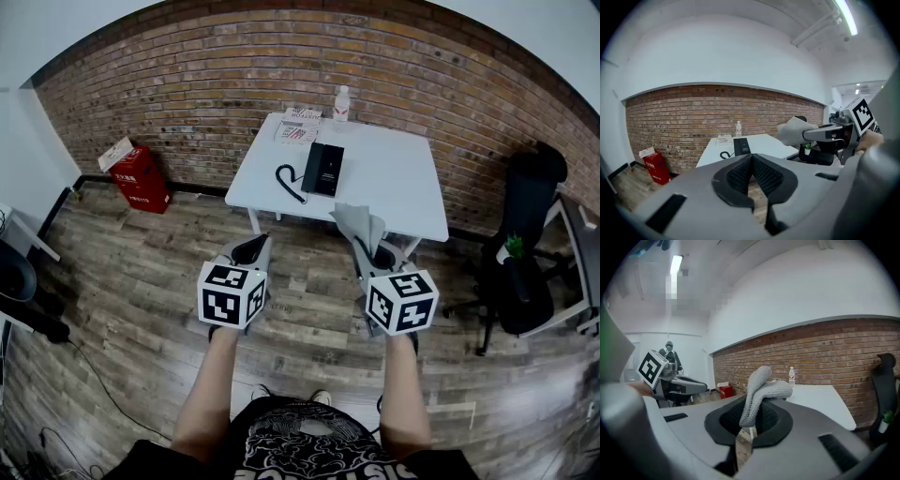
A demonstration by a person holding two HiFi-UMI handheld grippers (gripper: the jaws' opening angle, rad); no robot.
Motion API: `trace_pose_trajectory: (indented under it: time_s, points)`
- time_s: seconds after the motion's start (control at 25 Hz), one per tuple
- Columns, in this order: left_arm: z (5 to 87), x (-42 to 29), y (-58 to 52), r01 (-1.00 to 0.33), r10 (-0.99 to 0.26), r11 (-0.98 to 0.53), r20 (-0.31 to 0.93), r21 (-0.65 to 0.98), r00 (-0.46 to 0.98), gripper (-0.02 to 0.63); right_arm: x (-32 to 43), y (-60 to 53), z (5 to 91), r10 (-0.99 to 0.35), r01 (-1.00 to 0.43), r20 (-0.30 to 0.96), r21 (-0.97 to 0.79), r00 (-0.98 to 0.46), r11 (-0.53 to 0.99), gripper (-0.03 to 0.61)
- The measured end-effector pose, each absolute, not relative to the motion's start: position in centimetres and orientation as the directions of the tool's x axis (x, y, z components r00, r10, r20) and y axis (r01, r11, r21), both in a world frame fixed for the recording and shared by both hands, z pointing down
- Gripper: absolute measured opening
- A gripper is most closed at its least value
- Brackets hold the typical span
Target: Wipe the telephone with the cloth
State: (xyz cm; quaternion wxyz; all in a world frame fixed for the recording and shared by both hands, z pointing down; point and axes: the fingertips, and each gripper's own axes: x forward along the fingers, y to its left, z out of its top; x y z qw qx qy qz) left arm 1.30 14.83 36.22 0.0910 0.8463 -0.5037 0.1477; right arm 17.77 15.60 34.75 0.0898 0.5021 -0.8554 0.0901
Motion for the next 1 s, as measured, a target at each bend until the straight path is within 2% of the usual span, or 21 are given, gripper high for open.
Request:
trace_pose_trajectory:
  time_s: [0.64, 1.0]
  points:
    - [36.9, 7.5, 12.8, -0.894, -0.836, -0.448, 0.364, -0.020, 0.411, 0.006, 23.2, 13.7, 36.7, -0.801, -0.837, 0.253, -0.085, -0.543, 0.541, 0.011]
    - [38.2, 7.1, 9.8, -0.891, -0.825, -0.455, 0.380, -0.008, 0.418, 0.006, 22.4, 10.6, 37.8, -0.792, -0.833, 0.266, -0.096, -0.549, 0.545, 0.011]
